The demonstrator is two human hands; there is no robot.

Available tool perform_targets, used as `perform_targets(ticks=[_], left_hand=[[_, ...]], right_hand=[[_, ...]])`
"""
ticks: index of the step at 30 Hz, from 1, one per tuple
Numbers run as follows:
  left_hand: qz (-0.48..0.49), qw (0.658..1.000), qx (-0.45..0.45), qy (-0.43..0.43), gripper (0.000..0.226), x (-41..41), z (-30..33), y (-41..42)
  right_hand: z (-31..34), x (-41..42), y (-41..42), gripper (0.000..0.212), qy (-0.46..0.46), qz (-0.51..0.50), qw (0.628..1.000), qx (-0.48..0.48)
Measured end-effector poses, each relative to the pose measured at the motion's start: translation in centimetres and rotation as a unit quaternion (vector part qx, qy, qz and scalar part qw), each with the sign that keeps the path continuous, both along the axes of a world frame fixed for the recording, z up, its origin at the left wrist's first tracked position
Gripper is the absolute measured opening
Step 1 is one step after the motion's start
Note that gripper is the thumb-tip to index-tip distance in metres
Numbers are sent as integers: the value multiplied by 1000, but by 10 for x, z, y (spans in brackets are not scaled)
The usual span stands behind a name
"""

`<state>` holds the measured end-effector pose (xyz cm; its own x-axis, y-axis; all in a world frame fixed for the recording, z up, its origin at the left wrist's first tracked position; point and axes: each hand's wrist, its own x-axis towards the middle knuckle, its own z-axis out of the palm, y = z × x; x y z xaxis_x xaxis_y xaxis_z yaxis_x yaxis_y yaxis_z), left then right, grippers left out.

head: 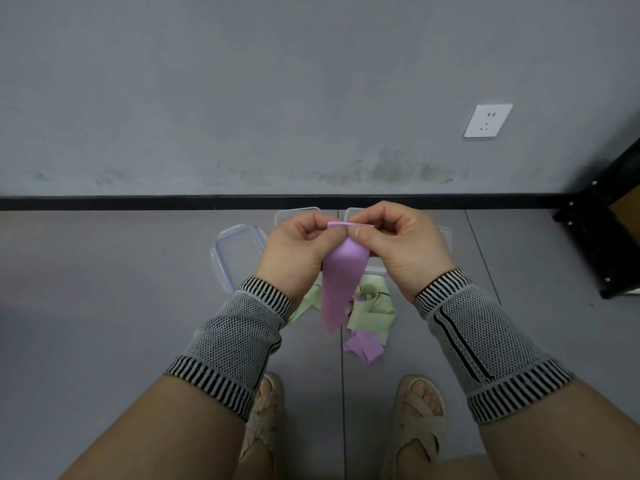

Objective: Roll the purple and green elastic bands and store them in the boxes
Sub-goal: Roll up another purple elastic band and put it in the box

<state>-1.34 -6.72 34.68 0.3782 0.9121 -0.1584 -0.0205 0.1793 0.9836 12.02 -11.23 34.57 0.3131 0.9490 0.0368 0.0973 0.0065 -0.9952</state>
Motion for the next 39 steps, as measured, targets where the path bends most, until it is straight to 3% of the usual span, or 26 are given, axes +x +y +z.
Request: perform_targets(ticks=[16,25,29,34,39], left_hand=[[-38,995,-87,29,10,-3,4,1],[-11,984,-175,-4,13,-7,3,3],[-24,985,-173,4,21,-8,3,2],[-24,986,-164,-3,27,-8,6,0],[-6,996,-76,42,28,-3,7,-2]], right_hand=[[3,-4,-2,28,-43,27,998,24],[4,-7,-5,32,-118,25,993,5],[6,-6,-5,27,-138,27,990,-3],[6,-4,-5,26,-105,24,994,-7],[4,-1,-4,28,76,12,997,-24]])
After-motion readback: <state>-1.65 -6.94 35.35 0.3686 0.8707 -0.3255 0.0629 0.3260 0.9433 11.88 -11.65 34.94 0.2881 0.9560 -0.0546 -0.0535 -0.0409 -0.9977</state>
